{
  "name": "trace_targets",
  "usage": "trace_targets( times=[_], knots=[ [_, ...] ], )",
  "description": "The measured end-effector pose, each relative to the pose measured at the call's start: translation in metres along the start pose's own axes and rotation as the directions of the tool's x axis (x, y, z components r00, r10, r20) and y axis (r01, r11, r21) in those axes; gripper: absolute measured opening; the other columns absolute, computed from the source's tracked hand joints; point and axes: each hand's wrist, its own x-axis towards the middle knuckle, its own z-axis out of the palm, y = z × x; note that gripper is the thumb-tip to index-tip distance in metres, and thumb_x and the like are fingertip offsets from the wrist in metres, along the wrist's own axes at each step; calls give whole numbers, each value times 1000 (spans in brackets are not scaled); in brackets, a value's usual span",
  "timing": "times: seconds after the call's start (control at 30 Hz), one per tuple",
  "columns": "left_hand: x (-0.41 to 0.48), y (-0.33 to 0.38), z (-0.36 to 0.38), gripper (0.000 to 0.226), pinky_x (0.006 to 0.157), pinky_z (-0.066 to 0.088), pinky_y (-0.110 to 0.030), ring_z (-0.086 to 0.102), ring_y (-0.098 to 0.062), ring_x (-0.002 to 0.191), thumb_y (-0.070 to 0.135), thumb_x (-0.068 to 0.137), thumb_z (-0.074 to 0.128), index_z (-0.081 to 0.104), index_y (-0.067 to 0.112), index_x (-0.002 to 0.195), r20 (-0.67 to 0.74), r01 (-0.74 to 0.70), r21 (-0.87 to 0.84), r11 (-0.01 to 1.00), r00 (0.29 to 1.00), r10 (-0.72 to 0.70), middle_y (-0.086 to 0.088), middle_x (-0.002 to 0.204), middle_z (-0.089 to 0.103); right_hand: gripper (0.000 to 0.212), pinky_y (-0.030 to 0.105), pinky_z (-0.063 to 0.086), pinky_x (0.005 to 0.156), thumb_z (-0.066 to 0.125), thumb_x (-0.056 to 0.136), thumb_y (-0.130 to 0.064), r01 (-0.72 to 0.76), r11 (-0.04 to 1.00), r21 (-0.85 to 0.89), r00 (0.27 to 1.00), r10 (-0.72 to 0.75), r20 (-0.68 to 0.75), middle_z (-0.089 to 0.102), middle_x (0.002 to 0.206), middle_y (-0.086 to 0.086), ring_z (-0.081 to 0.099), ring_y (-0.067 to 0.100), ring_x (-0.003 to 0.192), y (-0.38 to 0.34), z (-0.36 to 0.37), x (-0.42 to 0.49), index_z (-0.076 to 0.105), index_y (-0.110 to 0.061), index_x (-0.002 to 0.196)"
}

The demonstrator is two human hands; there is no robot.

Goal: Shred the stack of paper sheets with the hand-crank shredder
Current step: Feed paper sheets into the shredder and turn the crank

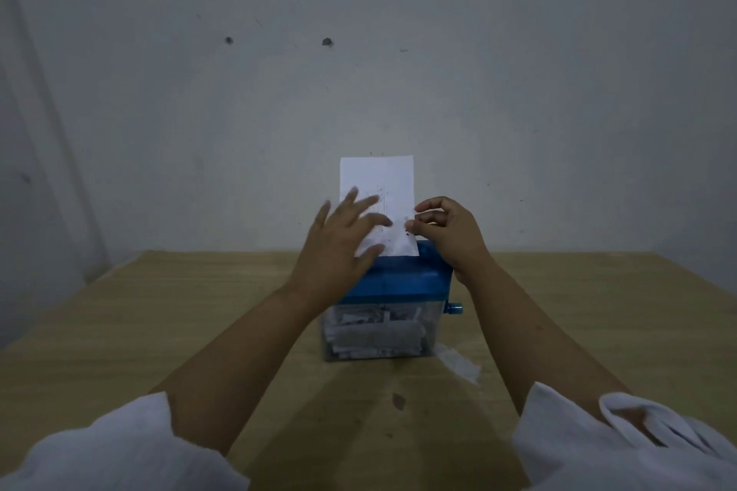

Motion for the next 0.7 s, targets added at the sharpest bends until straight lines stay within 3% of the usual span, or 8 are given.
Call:
trace_targets(
  times=[0.13, 0.27, 0.57, 0.7],
  knots=[
    [2, 4, 9, 33, 115, -10, -33, -2, -11, 146, 35, 100, 37, 49, 34, 130, 160, 6, 54, 999, 987, -15, 9, 157, 16, 24, 5, 46, 64, 74, 77, -7, 82, 996, 46, 997, -82, -1, 67, 86, 3, 64, 6, 78, -3, 3, 1, 59, -9, 94],
    [1, 3, 10, 37, 115, -9, -33, 0, -11, 146, 37, 101, 31, 45, 35, 136, 189, 42, 50, 998, 981, -51, 8, 157, 14, 28, 8, 49, 68, 75, 76, -7, 68, 993, 95, 996, -73, 46, 69, 87, 9, 67, 14, 81, 0, -1, 0, 57, -10, 97],
    [-2, 5, 11, 48, 111, -12, -28, -6, -11, 146, 42, 101, 27, 21, 35, 147, 208, 46, 94, 995, 976, -65, 8, 158, -2, 36, 4, 45, 63, 72, 79, -11, -32, 993, 118, 989, 14, 148, 69, 84, 1, 68, 6, 73, 0, -12, -2, 55, -15, 110],
    [-3, 3, 14, 62, 110, -16, -33, -14, -12, 145, 64, 91, 4, 1, 40, 148, 277, 14, 201, 980, 958, -71, 10, 155, -15, 33, 7, 44, 63, 71, 81, -12, -35, 996, 81, 990, 23, 141, 70, 86, 1, 68, 7, 77, -1, -12, 0, 56, -16, 110]
  ],
)
